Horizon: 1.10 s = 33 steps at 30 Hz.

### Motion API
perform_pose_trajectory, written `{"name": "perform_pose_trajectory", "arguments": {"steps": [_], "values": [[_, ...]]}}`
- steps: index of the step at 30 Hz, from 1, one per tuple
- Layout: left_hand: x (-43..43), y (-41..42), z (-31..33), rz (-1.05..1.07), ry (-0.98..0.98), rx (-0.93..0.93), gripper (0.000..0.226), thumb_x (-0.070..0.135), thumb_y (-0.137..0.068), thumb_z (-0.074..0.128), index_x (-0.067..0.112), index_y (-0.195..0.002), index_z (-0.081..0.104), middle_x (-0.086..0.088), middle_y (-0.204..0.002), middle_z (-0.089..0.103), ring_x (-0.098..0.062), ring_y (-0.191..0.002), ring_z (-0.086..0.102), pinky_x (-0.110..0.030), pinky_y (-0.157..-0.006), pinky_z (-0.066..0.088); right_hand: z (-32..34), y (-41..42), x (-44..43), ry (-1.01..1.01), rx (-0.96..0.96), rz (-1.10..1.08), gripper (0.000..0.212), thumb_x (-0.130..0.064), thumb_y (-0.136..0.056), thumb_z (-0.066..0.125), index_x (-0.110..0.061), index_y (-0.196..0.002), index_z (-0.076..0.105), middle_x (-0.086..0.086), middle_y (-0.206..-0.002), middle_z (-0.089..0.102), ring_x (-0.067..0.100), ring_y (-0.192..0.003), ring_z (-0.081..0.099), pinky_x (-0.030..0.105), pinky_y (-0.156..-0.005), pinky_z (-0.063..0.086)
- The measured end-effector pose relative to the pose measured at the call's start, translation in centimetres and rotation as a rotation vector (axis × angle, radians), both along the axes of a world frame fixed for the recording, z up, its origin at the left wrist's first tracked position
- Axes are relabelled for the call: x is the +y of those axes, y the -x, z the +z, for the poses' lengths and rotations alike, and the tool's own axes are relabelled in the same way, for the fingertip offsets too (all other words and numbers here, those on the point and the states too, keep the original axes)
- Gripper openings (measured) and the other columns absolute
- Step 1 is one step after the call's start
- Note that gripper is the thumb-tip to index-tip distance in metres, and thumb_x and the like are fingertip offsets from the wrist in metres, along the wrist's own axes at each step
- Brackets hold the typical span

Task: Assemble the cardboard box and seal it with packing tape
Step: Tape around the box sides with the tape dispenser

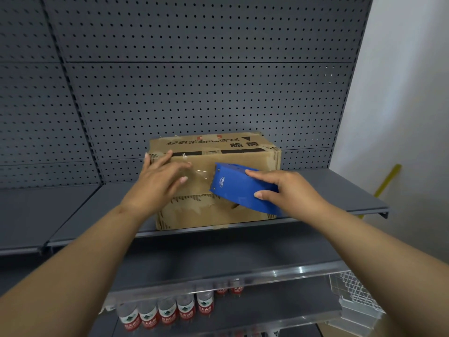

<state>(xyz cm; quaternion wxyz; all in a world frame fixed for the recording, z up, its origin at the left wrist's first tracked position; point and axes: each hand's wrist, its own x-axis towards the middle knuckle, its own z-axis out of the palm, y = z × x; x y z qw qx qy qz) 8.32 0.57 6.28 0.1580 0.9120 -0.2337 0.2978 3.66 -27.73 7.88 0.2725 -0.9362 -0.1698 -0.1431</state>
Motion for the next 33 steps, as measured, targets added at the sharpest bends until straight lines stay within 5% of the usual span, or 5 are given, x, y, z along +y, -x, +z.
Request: {"name": "perform_pose_trajectory", "arguments": {"steps": [6,10,16,21,33], "values": [[-1.2,1.1,-1.3,-0.003,0.286,0.034,0.026,0.026,-0.094,0.048,0.026,-0.118,0.058,0.021,-0.136,0.041,-0.004,-0.139,0.000,-0.040,-0.109,-0.022,0.1,0.1,0.3,0.013,-0.008,-0.009,0.051,-0.023,-0.086,0.063,-0.038,-0.132,0.048,-0.013,-0.136,0.053,0.010,-0.127,0.047,0.027,-0.101,0.039],[-2.8,2.0,-3.3,0.147,0.499,0.041,0.023,0.030,-0.092,0.049,0.032,-0.111,0.061,0.031,-0.131,0.036,-0.016,-0.145,-0.005,-0.051,-0.101,-0.028,-0.1,0.3,0.5,0.017,-0.035,-0.019,0.050,-0.022,-0.086,0.064,-0.037,-0.132,0.049,-0.018,-0.135,0.051,0.008,-0.126,0.046,0.020,-0.096,0.036],[-4.7,2.8,-6.2,0.290,0.873,0.106,0.020,0.027,-0.093,0.049,0.028,-0.102,0.067,0.014,-0.152,0.022,-0.027,-0.146,0.001,-0.061,-0.108,-0.013,-0.5,0.5,1.2,0.121,-0.050,-0.019,0.051,-0.024,-0.087,0.062,-0.039,-0.133,0.046,-0.012,-0.134,0.055,0.012,-0.123,0.049,0.024,-0.098,0.039],[-5.3,3.9,-6.2,0.174,1.149,0.198,0.020,0.020,-0.095,0.047,0.026,-0.102,0.065,-0.004,-0.156,-0.002,-0.013,-0.145,0.006,-0.022,-0.111,0.017,-0.7,0.6,1.4,0.161,-0.034,-0.018,0.050,-0.026,-0.088,0.060,-0.040,-0.134,0.045,-0.010,-0.133,0.056,0.014,-0.121,0.050,0.027,-0.098,0.041],[-3.6,3.1,-7.5,0.214,1.080,0.217,0.028,0.025,-0.097,0.042,0.020,-0.115,0.063,-0.004,-0.145,0.042,-0.007,-0.139,0.025,-0.019,-0.102,0.023,-0.5,0.6,3.3,0.223,-0.028,-0.022,0.051,-0.029,-0.089,0.057,-0.041,-0.136,0.041,-0.006,-0.132,0.056,0.018,-0.120,0.050,0.033,-0.095,0.045]]}}
